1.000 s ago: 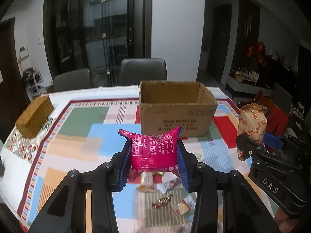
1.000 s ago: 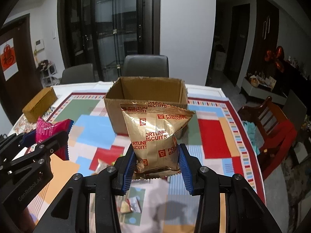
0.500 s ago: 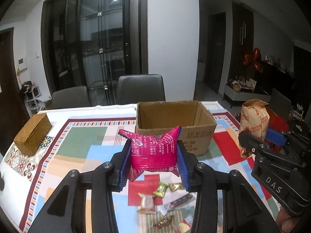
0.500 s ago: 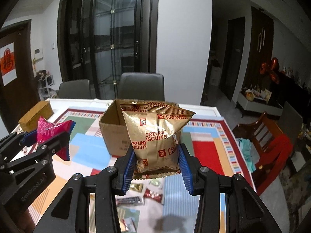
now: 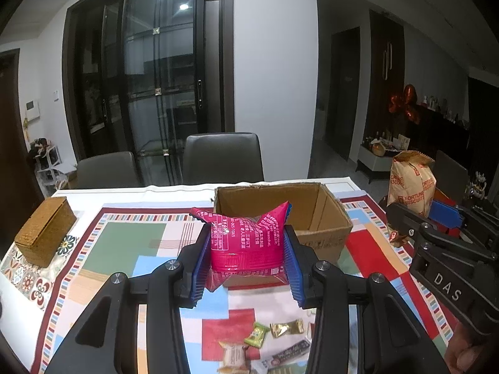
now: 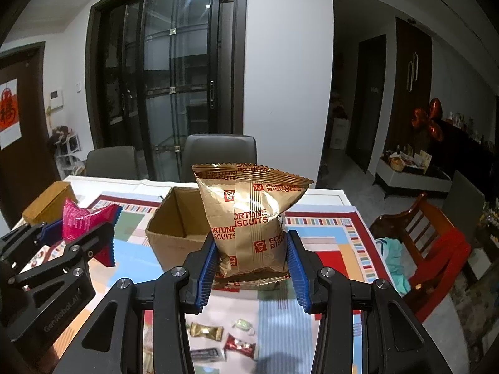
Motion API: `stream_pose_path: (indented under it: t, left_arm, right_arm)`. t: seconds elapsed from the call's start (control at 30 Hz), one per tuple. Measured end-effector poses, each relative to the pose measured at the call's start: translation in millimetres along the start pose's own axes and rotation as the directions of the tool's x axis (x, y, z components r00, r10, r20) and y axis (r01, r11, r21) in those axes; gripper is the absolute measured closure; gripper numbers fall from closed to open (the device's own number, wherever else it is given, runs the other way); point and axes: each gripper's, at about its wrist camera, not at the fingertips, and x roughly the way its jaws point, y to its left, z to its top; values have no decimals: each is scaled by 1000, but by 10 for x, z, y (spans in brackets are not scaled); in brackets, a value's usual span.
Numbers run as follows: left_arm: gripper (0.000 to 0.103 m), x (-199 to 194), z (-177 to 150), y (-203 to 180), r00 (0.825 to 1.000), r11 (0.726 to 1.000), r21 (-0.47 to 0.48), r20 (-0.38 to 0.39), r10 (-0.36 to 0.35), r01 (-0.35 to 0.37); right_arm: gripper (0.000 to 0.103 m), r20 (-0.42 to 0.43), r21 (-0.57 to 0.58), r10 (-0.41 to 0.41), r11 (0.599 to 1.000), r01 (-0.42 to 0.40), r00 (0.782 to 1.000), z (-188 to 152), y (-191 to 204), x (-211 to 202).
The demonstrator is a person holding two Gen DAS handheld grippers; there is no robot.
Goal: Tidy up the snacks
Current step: 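Lift the pink pastry and gold biscuit bag and carry both over the box, then open the left tool over the box while the right tool releases the biscuit bag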
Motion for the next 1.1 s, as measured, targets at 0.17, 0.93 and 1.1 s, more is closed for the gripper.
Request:
stream_pose_path:
  t: [0.17,0.93,1.1]
  left_arm:
    - [60,109,104,-13,1000,1000,1,21,-3,3]
    - [60,883,494,31,999,999,25,11,-40,40]
    - [60,1053,500,47,999,999,28,-15,-38,38]
  right_arm:
    - [59,10,-10,-2,1000,3,1000,59,13,110]
    - [59,-63,24,40,999,-39,997,361,-67,960]
    - [59,-88,15,54,998,-53,995,390,-73,1130]
